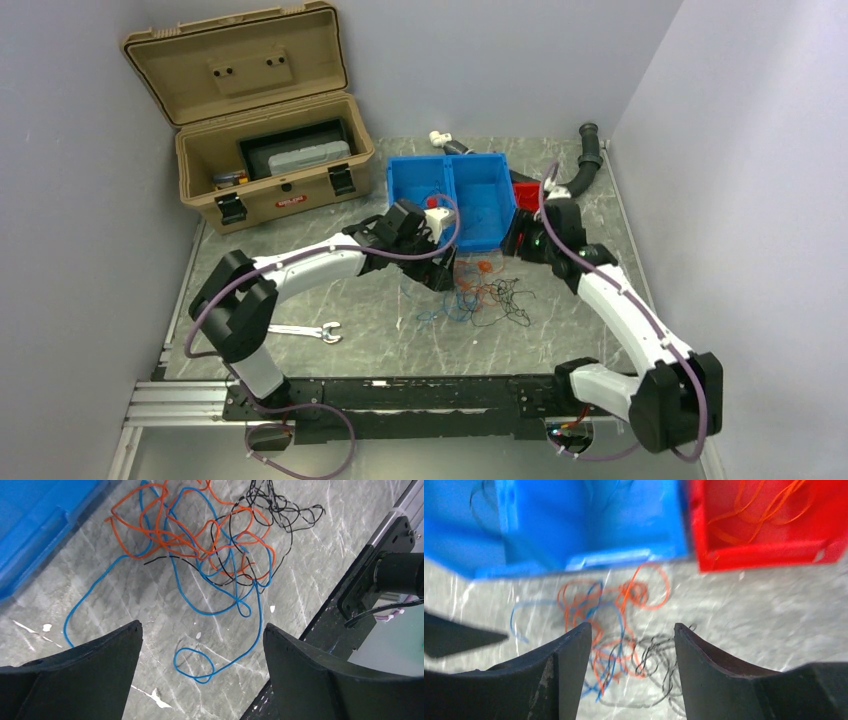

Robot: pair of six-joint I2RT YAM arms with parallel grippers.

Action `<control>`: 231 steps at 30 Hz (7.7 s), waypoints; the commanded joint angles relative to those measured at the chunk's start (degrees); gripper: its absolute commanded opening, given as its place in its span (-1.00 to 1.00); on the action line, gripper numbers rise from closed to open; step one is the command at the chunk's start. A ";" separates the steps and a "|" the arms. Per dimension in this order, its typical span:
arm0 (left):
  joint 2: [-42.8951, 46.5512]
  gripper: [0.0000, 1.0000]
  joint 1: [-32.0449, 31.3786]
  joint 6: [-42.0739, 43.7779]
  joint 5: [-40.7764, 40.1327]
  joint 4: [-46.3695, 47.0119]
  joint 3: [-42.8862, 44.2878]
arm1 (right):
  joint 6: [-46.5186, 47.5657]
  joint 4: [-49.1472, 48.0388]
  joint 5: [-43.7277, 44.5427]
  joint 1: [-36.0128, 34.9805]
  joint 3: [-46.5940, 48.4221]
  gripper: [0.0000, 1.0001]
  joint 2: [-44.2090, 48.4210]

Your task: Untangle the cables

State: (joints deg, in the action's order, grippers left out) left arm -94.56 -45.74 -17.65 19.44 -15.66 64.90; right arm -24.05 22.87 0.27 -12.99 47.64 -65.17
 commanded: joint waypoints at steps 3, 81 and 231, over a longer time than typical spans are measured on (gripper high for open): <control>-0.12 0.85 -2.62 1.25 1.45 1.16 0.20 | -1.46 1.18 -9.30 -5.90 -9.01 0.28 7.89; 33.63 -1.00 19.34 2.11 13.54 -9.78 13.70 | -4.86 -4.24 10.15 -10.82 -15.45 0.40 24.58; 3.39 0.79 -4.19 8.93 -9.76 23.60 -12.83 | -9.22 -11.43 3.06 -12.89 -12.72 -0.18 -10.61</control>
State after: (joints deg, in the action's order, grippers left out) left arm -91.33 -49.28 -8.43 10.68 7.20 53.78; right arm -31.35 16.82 6.92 -26.04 35.64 -75.18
